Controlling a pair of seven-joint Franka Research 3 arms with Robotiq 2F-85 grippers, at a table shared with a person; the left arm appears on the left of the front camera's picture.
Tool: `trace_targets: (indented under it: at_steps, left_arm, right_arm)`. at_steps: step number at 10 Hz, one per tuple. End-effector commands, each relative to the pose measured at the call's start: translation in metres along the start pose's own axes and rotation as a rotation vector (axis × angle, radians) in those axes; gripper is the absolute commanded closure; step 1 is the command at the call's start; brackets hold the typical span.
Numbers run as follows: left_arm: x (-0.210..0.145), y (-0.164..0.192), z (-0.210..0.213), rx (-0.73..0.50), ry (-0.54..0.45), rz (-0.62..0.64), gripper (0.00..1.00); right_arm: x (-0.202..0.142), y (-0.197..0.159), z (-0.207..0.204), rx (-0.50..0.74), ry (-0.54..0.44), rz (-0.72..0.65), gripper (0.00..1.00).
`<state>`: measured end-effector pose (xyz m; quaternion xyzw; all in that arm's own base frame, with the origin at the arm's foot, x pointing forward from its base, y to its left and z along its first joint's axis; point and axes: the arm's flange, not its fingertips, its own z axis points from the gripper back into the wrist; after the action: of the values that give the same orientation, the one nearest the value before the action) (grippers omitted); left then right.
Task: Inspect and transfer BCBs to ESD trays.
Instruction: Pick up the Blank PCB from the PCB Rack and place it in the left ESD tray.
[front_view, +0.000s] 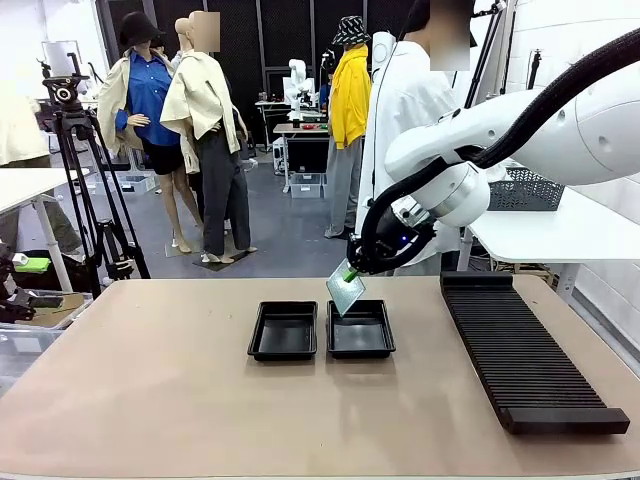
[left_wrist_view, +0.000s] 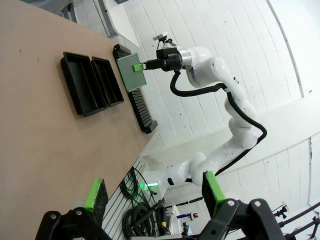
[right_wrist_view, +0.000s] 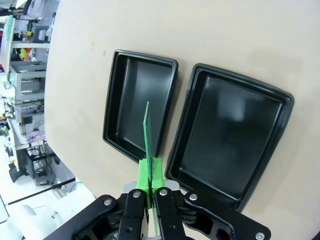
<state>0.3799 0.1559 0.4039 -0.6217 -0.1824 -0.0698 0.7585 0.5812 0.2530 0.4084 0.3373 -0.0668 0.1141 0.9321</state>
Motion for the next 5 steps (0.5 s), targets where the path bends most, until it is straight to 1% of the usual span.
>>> trace_targets:
  at_steps: [1,3,5]
  left_arm:
    - [0.0,-0.002,0.001,-0.001,-0.001,-0.006,0.0]
    - [0.0,-0.002,0.001,-0.001,-0.001,-0.006,0.0]
    - [0.0,-0.002,0.001,-0.001,-0.001,-0.006,0.0]
  right_arm:
    - [0.006,0.014,-0.011,0.045,-0.03,-0.035,1.0]
    - [0.009,0.022,-0.028,0.063,-0.013,-0.074,1.0]
    - [0.006,0.029,-0.044,0.062,-0.034,-0.096,1.0]
